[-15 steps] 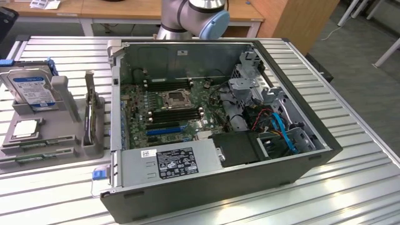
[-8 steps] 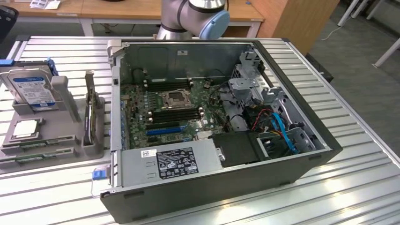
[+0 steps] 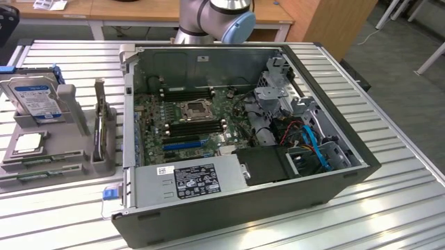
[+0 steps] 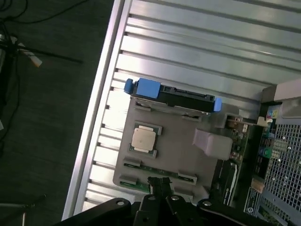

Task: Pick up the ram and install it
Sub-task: 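Pick up the ram and move it above insertion slot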

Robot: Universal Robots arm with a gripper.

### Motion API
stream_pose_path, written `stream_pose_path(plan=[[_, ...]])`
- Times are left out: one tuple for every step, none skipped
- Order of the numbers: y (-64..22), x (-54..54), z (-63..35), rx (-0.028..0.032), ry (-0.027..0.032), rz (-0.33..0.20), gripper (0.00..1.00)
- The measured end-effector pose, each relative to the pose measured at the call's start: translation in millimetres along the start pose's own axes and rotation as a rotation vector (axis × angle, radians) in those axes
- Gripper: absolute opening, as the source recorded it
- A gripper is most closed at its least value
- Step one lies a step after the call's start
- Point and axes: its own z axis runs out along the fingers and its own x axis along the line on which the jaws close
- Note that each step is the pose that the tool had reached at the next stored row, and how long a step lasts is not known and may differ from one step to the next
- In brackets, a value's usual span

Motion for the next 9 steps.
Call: stream_pose_path(plan=[[0.0, 0.0, 0.0, 0.0011, 0.0006, -0.018, 0.11], [0.0, 0.0, 0.0, 0.0023, 0.0014, -0.036, 0.11], [0.0, 0.0, 0.0, 0.0035, 0.0020, -0.054, 0.11], [0.0, 0.0, 0.0, 0.0046, 0.0027, -0.072, 0.11], [0.0, 0.0, 0.0, 0.0059, 0.0034, -0.091, 0.11], [0.0, 0.0, 0.0, 0.0070, 0.0041, -0.109, 0.11], [0.0, 0.0, 0.0, 0.0082, 0.0048, -0.127, 0.11], [0.0, 0.0, 0.0, 0.0094, 0.0056, -0.145, 0.11], [0.0, 0.0, 0.0, 0.0106, 0.0062, -0.163, 0.17]])
